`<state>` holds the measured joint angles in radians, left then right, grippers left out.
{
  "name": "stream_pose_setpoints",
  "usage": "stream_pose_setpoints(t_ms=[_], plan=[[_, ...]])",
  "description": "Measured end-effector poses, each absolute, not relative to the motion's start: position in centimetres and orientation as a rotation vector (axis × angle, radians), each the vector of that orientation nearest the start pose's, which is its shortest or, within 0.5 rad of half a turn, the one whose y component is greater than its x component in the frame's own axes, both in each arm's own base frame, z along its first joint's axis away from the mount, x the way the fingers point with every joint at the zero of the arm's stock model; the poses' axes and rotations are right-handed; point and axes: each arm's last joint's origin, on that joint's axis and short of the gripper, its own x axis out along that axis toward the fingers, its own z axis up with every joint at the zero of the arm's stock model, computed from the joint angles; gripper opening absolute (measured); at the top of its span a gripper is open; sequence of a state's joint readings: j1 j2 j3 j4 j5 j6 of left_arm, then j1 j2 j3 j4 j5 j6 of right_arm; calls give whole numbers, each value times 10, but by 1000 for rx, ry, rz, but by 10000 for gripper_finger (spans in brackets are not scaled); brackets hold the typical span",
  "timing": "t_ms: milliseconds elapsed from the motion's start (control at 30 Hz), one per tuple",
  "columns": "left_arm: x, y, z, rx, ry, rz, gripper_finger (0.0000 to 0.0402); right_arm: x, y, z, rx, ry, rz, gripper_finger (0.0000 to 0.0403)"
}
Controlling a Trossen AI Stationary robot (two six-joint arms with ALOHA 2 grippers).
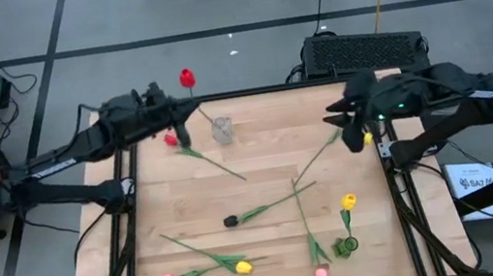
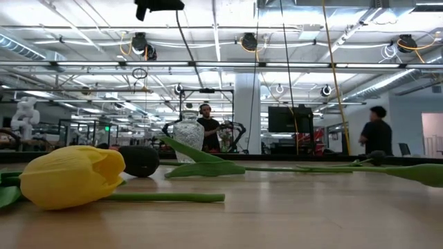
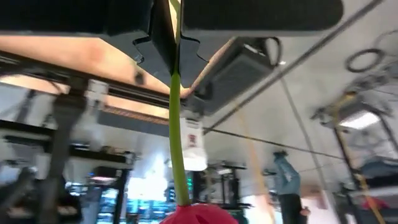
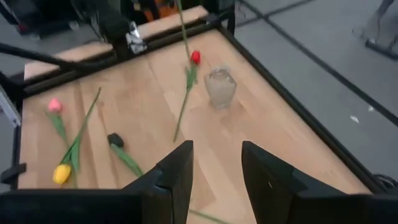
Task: Sort flowers into vase by color
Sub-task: Put the bottom red tulip into the transparent vase
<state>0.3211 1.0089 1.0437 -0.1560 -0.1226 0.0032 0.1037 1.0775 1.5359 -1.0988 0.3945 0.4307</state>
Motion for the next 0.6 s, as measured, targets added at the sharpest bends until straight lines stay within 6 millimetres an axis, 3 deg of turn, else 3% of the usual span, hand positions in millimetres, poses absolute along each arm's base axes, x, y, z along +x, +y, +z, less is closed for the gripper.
stream_pose_setpoints(t_ms=[133,300,467,600], plan=[[213,94,390,20,171,524,4,153,2,407,238,440,-369,128],[220,122,379,-12,250,614,4,147,-6,369,244,287,-353,128],[226,138,367,-31,306,643,3,147,-9,344,298,208,-292,128],[237,147,353,-46,360,643,3,147,-11,336,330,214,-286,128]])
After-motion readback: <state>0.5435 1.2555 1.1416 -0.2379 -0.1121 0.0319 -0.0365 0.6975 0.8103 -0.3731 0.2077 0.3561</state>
